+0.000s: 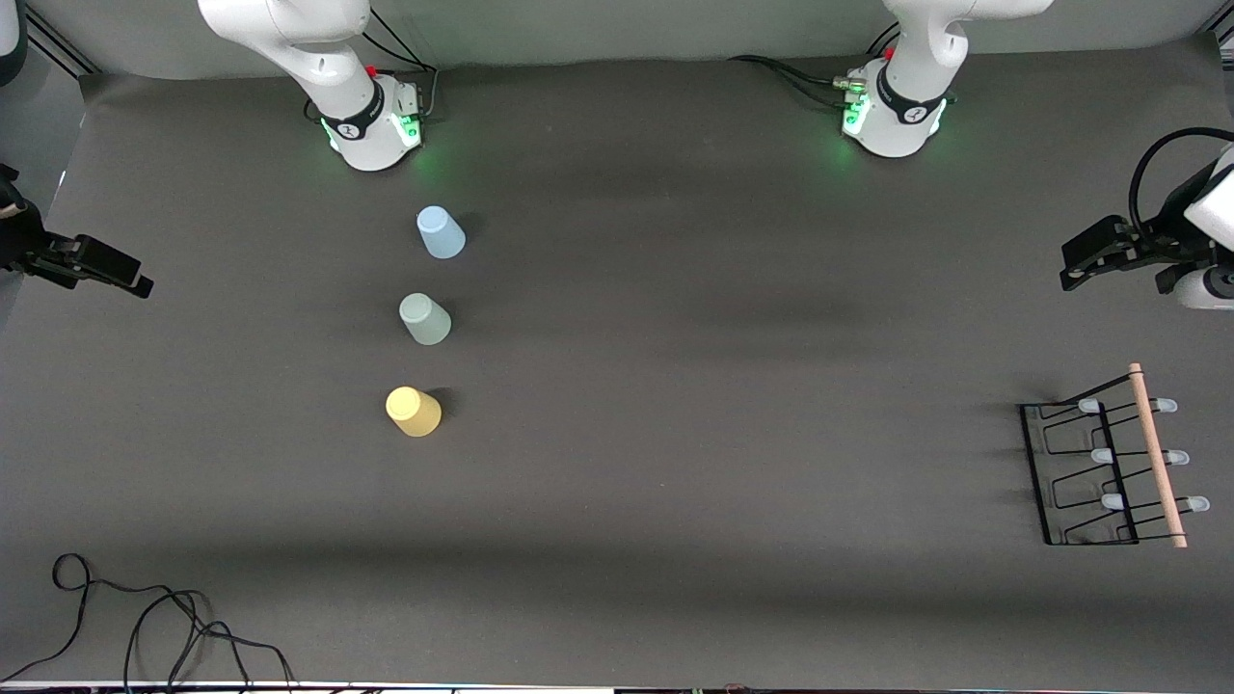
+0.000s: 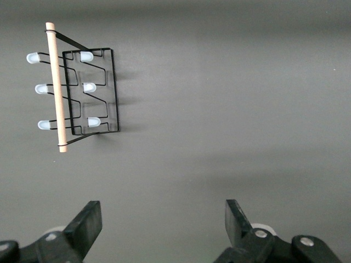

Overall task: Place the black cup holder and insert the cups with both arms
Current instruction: 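Reach the left gripper down to the wooden handle of the black rack, then grasp the rack handle with the left gripper and drag it toward the cups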

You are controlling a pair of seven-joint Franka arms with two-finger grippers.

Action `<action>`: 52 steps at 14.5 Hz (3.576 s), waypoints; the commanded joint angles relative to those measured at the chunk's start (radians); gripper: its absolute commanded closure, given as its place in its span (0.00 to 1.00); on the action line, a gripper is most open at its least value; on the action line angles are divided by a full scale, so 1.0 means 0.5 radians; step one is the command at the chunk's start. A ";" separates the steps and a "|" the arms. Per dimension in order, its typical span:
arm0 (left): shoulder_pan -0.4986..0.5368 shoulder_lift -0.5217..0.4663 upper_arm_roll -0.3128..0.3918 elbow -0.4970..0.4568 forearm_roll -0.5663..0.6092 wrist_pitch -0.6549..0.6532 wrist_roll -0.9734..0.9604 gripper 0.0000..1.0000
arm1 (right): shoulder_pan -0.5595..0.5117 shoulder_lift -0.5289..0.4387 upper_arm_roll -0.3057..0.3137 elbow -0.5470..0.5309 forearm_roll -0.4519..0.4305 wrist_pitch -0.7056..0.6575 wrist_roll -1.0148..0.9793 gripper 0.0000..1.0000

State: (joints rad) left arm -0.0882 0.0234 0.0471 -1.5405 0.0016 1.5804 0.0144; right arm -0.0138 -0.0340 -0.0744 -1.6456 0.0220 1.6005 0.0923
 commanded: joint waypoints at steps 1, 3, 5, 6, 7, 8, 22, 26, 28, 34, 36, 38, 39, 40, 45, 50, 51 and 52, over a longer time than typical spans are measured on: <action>-0.011 -0.007 0.010 -0.021 0.012 0.024 -0.023 0.00 | 0.015 0.053 0.001 0.082 0.021 -0.032 -0.004 0.00; -0.011 -0.004 0.010 -0.018 0.012 0.024 -0.023 0.00 | 0.009 0.056 0.002 0.085 0.020 -0.038 -0.004 0.00; -0.002 0.005 0.013 -0.039 0.012 0.030 -0.020 0.00 | 0.009 0.053 0.002 0.082 0.020 -0.038 -0.007 0.00; 0.038 0.008 0.010 -0.060 0.012 0.048 -0.013 0.00 | 0.009 0.053 0.002 0.082 0.020 -0.038 -0.007 0.00; 0.057 0.014 0.010 -0.091 0.015 0.082 0.002 0.00 | 0.012 0.056 0.002 0.082 0.020 -0.038 -0.022 0.00; 0.060 0.014 0.010 -0.134 0.015 0.137 0.002 0.00 | 0.012 0.053 0.002 0.082 0.017 -0.038 -0.025 0.00; 0.569 0.861 0.007 -0.131 0.162 1.198 0.658 0.05 | 0.015 0.053 0.005 0.082 -0.016 -0.038 -0.025 0.00; 0.612 0.975 0.007 -0.131 0.187 1.272 0.713 0.26 | 0.015 0.053 0.005 0.082 -0.019 -0.038 -0.025 0.00; 0.624 0.975 0.004 -0.128 0.184 1.279 0.790 0.56 | 0.015 0.053 0.005 0.082 -0.019 -0.038 -0.025 0.00; 0.591 0.926 0.004 -0.095 0.156 1.233 0.745 1.00 | 0.018 0.056 0.005 0.082 -0.047 -0.038 -0.025 0.00; 0.575 0.837 -0.005 -0.091 0.172 1.104 0.637 1.00 | 0.015 0.053 0.005 0.082 -0.047 -0.038 -0.025 0.00; 0.523 0.699 -0.005 -0.094 0.166 0.945 0.619 1.00 | 0.018 0.053 0.005 0.082 -0.047 -0.038 -0.025 0.00; 0.481 0.644 -0.005 -0.097 0.159 0.892 0.609 1.00 | 0.015 0.053 0.005 0.082 -0.047 -0.038 -0.025 0.00; 0.435 0.595 -0.005 -0.116 0.159 0.856 0.546 1.00 | 0.018 0.053 0.005 0.082 -0.047 -0.038 -0.025 0.00; 0.070 0.331 -0.008 -0.323 0.156 0.665 0.065 1.00 | 0.018 0.053 0.005 0.082 -0.047 -0.038 -0.025 0.00; -0.390 0.220 -0.008 -0.447 0.159 0.656 -0.586 1.00 | 0.015 0.056 0.005 0.082 -0.047 -0.038 -0.025 0.00; -0.473 0.220 -0.008 -0.462 0.159 0.662 -0.681 1.00 | 0.018 0.056 0.005 0.082 -0.047 -0.038 -0.025 0.00; -0.562 0.226 -0.005 -0.487 0.178 0.677 -0.764 1.00 | 0.018 0.053 0.005 0.082 -0.047 -0.041 -0.025 0.00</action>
State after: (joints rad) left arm -0.2906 0.1757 0.0234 -1.7387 0.0748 1.9164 -0.2798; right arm -0.0095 -0.0186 -0.0705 -1.6303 0.0128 1.5952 0.0920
